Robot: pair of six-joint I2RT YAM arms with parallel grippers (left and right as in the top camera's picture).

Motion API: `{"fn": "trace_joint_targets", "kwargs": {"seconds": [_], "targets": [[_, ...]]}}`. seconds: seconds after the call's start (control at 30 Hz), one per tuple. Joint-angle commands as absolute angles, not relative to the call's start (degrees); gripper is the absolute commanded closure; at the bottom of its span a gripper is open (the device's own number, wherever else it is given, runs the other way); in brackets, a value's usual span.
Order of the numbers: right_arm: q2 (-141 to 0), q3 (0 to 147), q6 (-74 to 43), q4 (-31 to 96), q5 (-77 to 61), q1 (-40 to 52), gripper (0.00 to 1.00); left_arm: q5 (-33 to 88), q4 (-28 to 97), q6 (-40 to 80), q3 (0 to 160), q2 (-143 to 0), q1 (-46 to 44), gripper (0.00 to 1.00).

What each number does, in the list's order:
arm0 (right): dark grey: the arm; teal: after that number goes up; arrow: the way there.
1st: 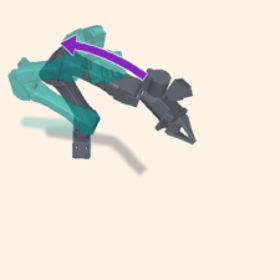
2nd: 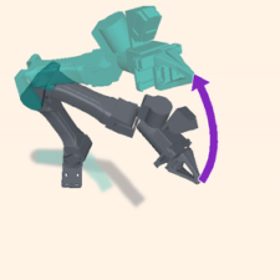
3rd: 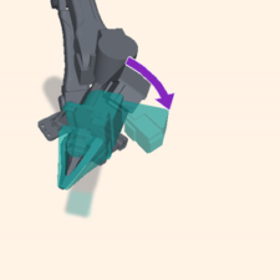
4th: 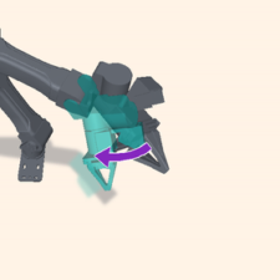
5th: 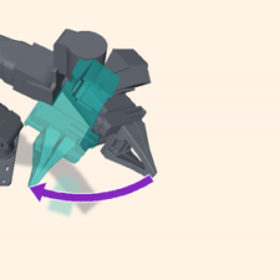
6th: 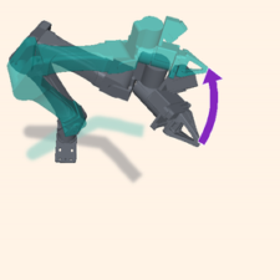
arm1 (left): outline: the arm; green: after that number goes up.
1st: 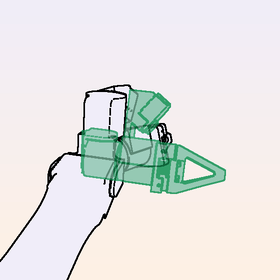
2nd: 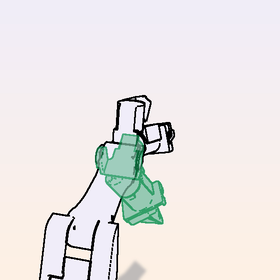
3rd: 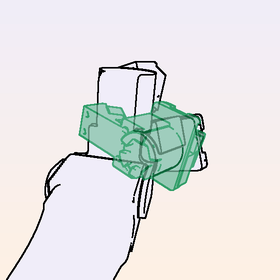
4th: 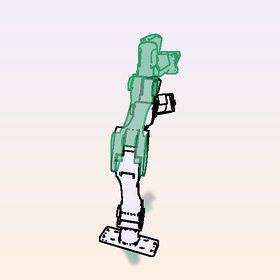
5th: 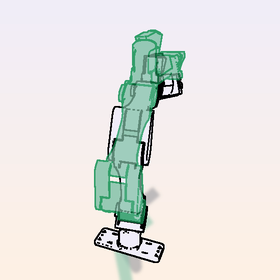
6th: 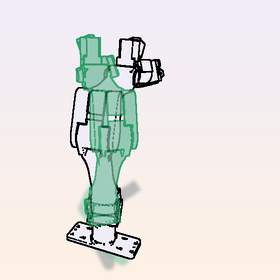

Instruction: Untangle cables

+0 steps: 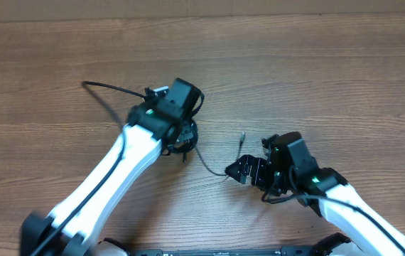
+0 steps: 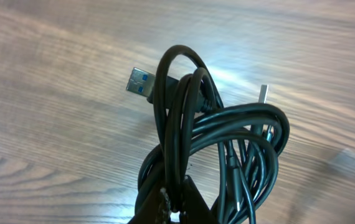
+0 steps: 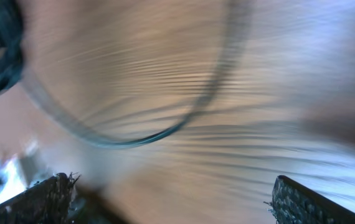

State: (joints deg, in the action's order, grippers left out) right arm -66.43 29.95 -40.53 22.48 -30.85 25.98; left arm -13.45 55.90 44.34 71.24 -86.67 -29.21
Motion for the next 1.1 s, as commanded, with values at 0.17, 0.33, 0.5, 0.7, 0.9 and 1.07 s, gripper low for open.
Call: {"fn": "trace_joint_targets", "kwargs": {"seconds": [0.17,0.33,0.5,0.7,0.9,1.07], "targets": [[-57.3,30.13,-29.47,14.5,-44.69,26.28,0.02,2.96,55.55,20.93,72.64,-76.69,-29.17,0.96],[-57.56,30.13,-26.0,8.58,-44.73,26.3,0.18,14.63,56.07,8.51,72.64,-76.05,-29.17,0.96],[-57.67,30.13,-24.97,7.81,-43.31,26.3,0.29,21.21,56.05,2.15,72.62,-76.07,-29.17,0.96],[-58.0,30.13,-24.71,7.86,-39.42,26.3,0.36,28.36,56.16,-4.16,72.6,-76.07,-29.17,0.96],[-58.04,30.13,-23.49,7.79,-38.33,26.28,0.55,28.38,56.29,-5.02,72.6,-76.07,-29.17,0.96],[-58.04,30.13,-23.49,7.81,-32.91,26.28,0.44,27.35,57.65,-6.5,72.58,-76.07,-29.17,0.96]]}}
